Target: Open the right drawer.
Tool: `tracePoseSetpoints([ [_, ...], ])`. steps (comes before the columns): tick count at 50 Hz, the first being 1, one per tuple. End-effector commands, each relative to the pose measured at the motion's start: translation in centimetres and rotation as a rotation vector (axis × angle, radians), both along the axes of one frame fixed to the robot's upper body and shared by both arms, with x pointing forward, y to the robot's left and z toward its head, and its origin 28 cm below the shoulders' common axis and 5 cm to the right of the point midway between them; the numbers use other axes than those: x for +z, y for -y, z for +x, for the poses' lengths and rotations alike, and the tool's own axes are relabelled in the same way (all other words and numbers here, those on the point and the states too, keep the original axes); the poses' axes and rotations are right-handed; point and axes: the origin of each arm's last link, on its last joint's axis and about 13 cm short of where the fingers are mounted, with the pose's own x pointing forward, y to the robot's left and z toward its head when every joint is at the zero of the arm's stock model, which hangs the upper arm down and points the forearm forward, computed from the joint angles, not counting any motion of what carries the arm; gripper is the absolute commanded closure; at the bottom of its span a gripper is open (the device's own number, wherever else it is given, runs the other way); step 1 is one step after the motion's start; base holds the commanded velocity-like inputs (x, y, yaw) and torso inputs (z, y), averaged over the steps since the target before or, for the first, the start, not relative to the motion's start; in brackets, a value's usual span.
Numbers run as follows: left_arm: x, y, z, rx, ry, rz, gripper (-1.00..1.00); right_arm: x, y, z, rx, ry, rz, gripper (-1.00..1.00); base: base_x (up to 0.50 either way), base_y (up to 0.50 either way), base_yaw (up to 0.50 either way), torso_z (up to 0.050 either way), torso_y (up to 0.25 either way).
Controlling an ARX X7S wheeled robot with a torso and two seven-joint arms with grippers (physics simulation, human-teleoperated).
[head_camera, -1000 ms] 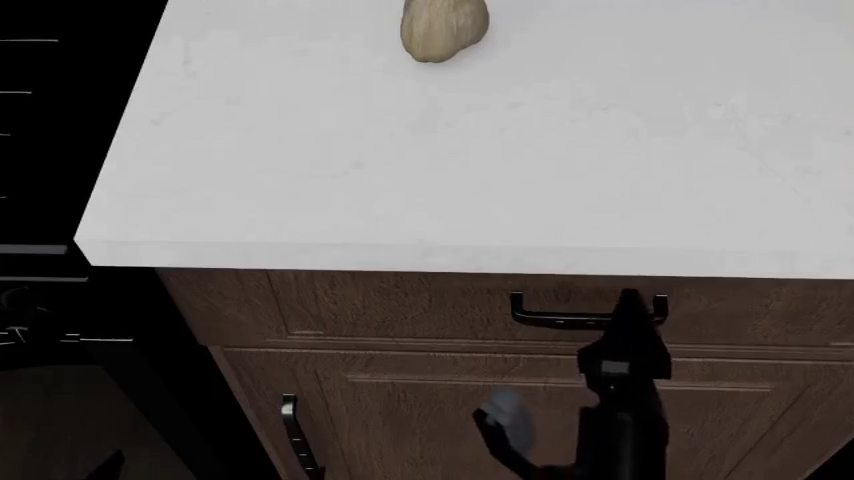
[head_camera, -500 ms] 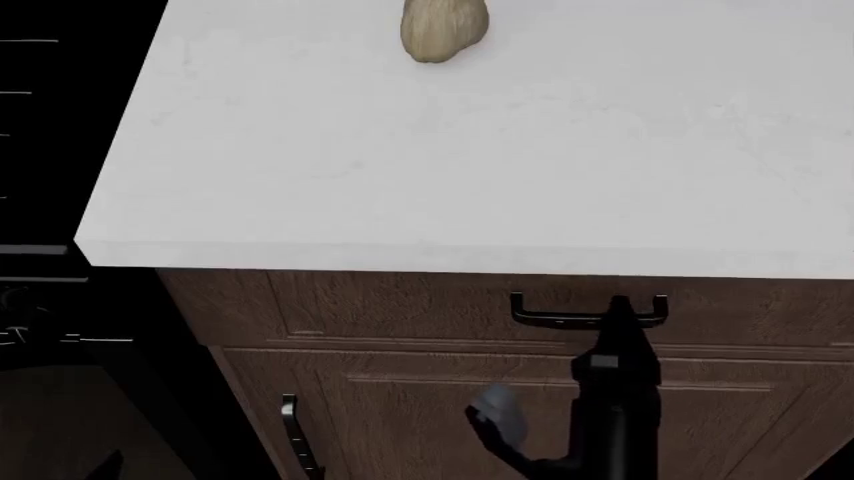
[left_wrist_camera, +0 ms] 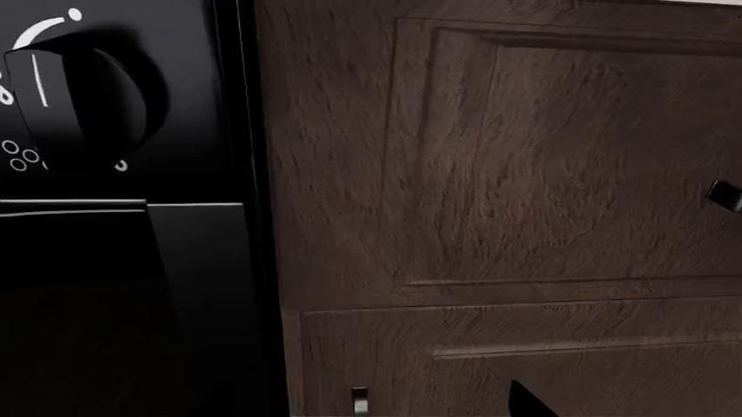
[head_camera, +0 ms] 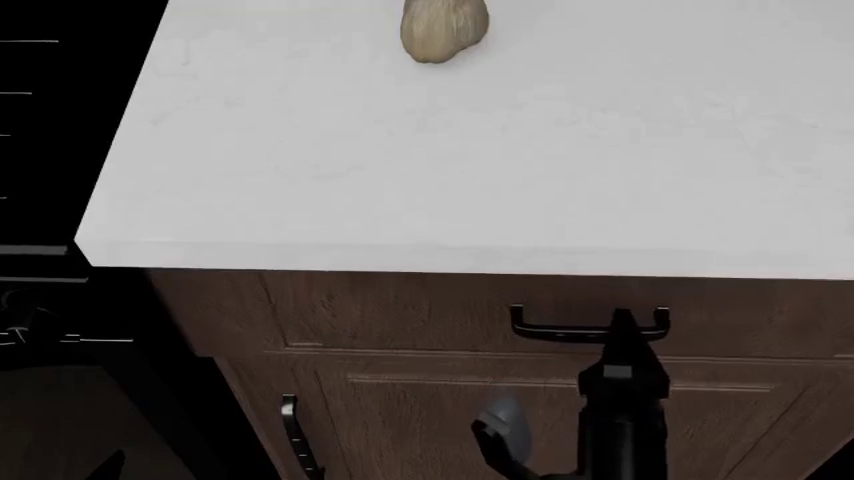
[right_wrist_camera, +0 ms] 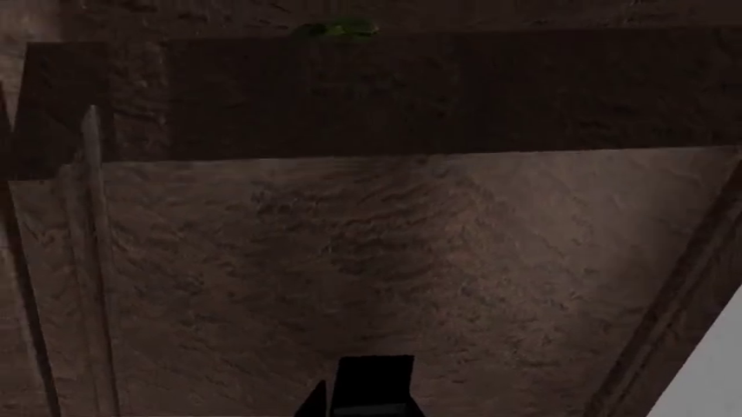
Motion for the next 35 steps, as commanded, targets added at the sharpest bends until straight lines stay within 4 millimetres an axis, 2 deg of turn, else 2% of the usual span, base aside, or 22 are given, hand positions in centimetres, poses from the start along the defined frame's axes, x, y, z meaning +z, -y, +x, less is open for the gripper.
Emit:
tracePoseSetpoints([
  [1,0.1,0.0,0.0,0.001,0.001,0.001,-1.00,-0.1,-1.4,-1.8,0.091,0.001,-0.032,1.00,0.00,0.00,0.00,0.000,0.000],
  [35,-0.1,0.0,0.1,0.002,0.000,0.001,-1.00,0.0,-1.7,-5.3,0.141,0.008,-0.050,1.00,0.00,0.00,0.00,0.000,0.000],
])
